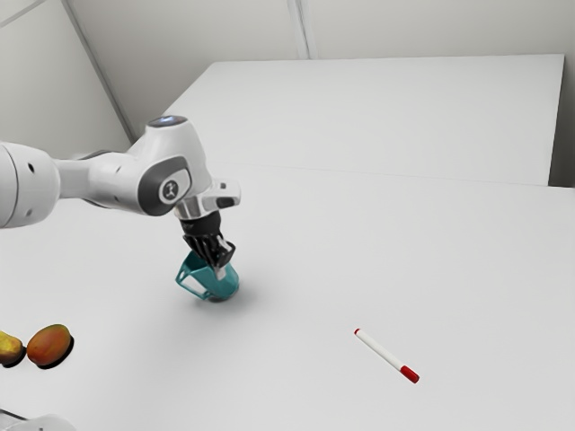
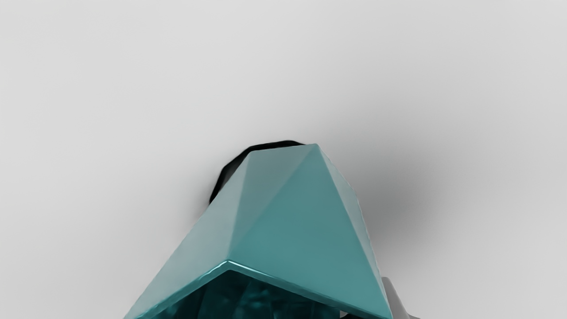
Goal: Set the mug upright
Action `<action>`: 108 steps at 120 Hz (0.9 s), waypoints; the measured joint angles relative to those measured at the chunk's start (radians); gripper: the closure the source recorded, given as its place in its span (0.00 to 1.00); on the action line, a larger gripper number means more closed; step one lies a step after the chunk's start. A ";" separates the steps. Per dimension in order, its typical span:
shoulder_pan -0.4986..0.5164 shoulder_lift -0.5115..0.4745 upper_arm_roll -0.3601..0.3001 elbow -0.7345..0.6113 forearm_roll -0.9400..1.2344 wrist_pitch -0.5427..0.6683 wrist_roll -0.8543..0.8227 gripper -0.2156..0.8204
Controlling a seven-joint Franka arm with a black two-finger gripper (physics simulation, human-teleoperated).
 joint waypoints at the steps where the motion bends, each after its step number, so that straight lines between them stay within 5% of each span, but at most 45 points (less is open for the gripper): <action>1: 0.000 0.001 0.000 0.000 0.001 0.001 -0.001 0.96; 50: -0.008 -0.012 0.000 0.000 0.008 0.009 -0.055 0.53; 108: -0.018 -0.166 -0.020 0.132 -0.009 -0.070 -0.084 0.33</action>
